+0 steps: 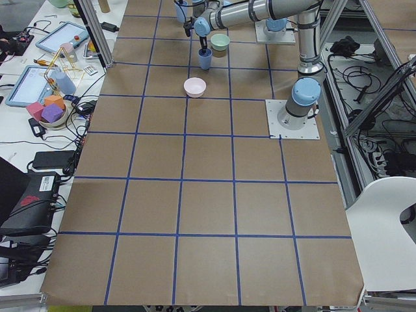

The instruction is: Stack blue cups with both arms

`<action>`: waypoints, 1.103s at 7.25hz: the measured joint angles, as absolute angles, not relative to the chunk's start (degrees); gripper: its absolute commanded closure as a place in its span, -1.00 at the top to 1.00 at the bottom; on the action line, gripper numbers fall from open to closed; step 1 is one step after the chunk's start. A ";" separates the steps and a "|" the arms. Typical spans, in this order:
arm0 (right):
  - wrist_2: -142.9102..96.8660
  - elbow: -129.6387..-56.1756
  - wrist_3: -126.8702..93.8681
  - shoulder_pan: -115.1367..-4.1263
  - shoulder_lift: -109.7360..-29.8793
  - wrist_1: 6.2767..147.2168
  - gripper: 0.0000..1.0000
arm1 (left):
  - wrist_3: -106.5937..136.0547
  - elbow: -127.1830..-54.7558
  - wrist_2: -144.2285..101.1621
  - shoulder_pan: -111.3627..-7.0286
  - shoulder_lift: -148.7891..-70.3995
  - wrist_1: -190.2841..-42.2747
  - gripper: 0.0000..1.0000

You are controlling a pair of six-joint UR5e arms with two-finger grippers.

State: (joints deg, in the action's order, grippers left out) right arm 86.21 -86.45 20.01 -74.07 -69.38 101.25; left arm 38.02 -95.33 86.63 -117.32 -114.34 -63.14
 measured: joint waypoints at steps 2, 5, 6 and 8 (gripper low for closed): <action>83.42 -82.53 18.94 -75.55 -71.56 91.38 -1.00 | 37.12 -94.85 86.90 -116.14 -113.40 -62.89 1.00; 82.85 -81.78 13.44 -83.42 -76.43 84.74 -1.00 | 23.05 -92.02 86.42 -105.26 -107.76 -68.27 1.00; 82.82 -81.79 9.76 -86.74 -76.85 83.35 -1.00 | 16.51 -90.09 85.78 -100.94 -105.65 -72.96 1.00; 82.60 -81.83 1.59 -93.37 -77.22 82.49 -1.00 | 5.18 -87.38 85.17 -93.91 -100.86 -80.80 1.00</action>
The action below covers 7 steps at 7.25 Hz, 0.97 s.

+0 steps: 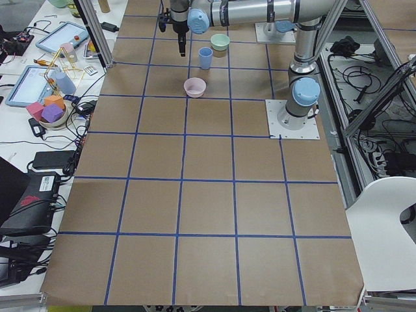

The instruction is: Stack blue cups with both arms

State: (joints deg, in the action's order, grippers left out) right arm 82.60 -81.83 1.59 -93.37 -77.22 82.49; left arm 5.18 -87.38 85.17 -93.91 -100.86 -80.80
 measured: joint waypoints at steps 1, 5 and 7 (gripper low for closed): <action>82.60 -81.83 -3.43 -97.09 -77.07 82.69 -1.00 | 1.43 -87.13 85.23 -91.83 -97.91 -83.30 1.00; 82.51 -82.18 -16.06 -106.57 -74.74 87.08 -1.00 | -2.30 -89.66 87.49 -90.21 -89.17 -85.77 1.00; 82.55 -84.03 -17.22 -108.26 -74.02 89.57 -1.00 | -2.16 -89.87 90.20 -90.02 -88.80 -86.26 1.00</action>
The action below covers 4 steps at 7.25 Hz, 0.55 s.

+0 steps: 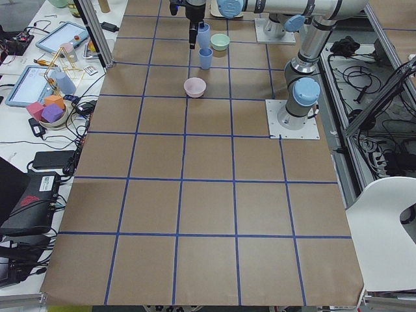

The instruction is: Stack blue cups with both arms

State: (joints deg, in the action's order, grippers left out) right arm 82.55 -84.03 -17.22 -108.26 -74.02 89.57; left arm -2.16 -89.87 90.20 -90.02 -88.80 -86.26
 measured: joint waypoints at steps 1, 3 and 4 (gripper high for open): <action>82.63 -85.72 -17.32 -108.43 -74.10 91.60 -1.00 | -1.97 -89.76 90.41 -90.00 -88.76 -86.51 1.00; 82.79 -87.43 -17.45 -108.45 -74.27 94.17 -1.00 | -1.86 -89.67 90.53 -90.00 -88.67 -86.64 1.00; 82.84 -87.64 -17.46 -108.46 -74.23 94.49 -1.00 | -1.85 -89.65 90.60 -90.00 -88.63 -86.66 1.00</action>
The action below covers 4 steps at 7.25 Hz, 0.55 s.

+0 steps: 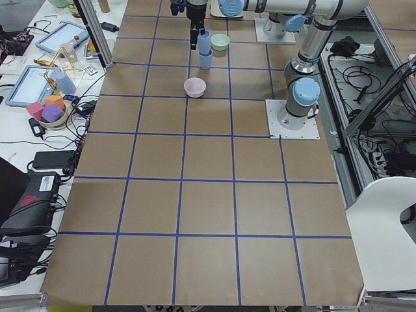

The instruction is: Stack blue cups with both arms

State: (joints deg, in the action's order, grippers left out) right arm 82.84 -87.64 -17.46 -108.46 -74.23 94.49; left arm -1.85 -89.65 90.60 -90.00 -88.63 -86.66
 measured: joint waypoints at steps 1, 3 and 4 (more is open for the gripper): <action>83.05 -87.74 -17.35 -108.46 -74.11 94.64 -1.00 | -1.83 -89.65 90.66 -90.01 -88.61 -86.66 1.00; 83.49 -87.91 -16.76 -108.46 -73.92 94.80 -1.00 | -1.77 -89.65 90.76 -90.08 -88.51 -86.72 1.00; 83.49 -87.94 -16.69 -108.46 -73.88 94.85 -0.41 | -1.76 -89.65 90.80 -90.08 -88.46 -86.74 1.00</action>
State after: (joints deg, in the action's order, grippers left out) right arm 83.49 -87.94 -16.69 -108.46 -73.88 94.85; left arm -1.76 -89.65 90.80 -90.08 -88.46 -86.74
